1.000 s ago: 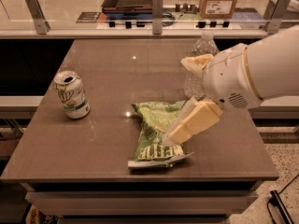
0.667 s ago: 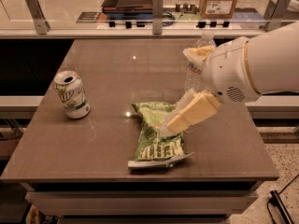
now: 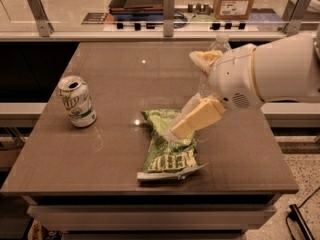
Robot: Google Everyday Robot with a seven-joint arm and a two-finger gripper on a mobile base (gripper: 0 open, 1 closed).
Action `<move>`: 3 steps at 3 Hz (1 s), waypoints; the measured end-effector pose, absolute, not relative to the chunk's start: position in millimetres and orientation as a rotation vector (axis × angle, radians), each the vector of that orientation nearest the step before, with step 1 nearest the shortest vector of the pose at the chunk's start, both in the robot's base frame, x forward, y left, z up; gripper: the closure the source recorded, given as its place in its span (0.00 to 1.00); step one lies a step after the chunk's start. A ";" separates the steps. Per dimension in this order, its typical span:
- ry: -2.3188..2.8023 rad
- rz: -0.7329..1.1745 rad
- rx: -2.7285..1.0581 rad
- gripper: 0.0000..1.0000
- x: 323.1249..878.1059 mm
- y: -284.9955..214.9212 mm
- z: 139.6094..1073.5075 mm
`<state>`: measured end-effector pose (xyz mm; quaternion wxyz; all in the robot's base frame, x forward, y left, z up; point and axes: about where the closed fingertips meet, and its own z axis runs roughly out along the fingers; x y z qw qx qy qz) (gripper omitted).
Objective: Knock 7up can over
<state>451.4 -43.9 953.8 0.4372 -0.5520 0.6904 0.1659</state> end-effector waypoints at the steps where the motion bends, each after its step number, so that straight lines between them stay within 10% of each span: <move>1: 1.644 0.486 -1.347 0.00 469.8 -23.0 941.2; 3: 1.568 0.627 -1.280 0.00 485.8 20.3 929.6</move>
Offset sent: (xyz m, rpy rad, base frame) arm 0.0493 0.0647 -0.0354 0.2633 0.0167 0.0839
